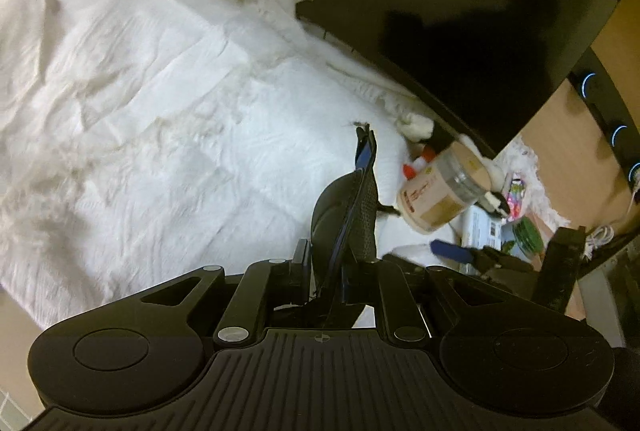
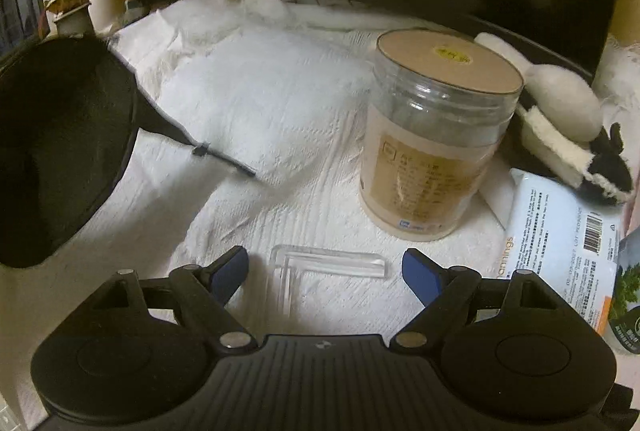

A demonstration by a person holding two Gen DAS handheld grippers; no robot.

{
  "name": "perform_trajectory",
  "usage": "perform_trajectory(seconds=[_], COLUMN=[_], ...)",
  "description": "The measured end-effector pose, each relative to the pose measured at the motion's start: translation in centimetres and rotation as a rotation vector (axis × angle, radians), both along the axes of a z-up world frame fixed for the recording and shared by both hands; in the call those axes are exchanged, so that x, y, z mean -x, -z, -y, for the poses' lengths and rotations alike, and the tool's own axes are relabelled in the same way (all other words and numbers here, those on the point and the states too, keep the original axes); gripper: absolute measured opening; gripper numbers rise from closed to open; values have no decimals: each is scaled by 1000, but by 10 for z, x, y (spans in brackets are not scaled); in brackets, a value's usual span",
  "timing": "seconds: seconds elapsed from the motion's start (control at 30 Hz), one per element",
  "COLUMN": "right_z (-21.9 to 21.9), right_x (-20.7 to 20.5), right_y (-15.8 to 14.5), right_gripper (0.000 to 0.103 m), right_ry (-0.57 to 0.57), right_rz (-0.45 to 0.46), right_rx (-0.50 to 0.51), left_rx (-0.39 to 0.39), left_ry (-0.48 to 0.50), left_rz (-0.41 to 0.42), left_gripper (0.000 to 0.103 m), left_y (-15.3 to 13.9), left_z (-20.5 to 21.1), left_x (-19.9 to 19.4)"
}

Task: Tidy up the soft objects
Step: 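Grasp the clear plastic piece with the right tool, then place the black pad in the box with the left tool while the right tool carries the clear piece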

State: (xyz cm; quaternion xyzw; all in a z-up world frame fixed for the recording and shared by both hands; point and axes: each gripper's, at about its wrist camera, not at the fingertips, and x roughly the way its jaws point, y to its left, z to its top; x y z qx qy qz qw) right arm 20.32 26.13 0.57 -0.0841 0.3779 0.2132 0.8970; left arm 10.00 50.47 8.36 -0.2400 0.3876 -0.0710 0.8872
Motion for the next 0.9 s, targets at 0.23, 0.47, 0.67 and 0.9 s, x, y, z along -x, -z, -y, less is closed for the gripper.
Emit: perform_trajectory(seconds=[0.23, 0.47, 0.67, 0.9], right_z=[-2, 27, 89, 177], right_x=[15, 48, 86, 131], right_y=[-30, -77, -112, -138], right_gripper=[62, 62, 62, 62], right_ry=[-32, 26, 170, 338], right_rz=[7, 51, 125, 202], right_rx=[21, 9, 30, 63], left_rx=[43, 96, 112, 134], left_ry=[32, 89, 164, 240], left_rz=[-39, -5, 83, 235], left_gripper=[15, 15, 15, 16], left_y=[14, 8, -21, -83], left_z=[-6, -3, 18, 63], left_x=[5, -13, -40, -73])
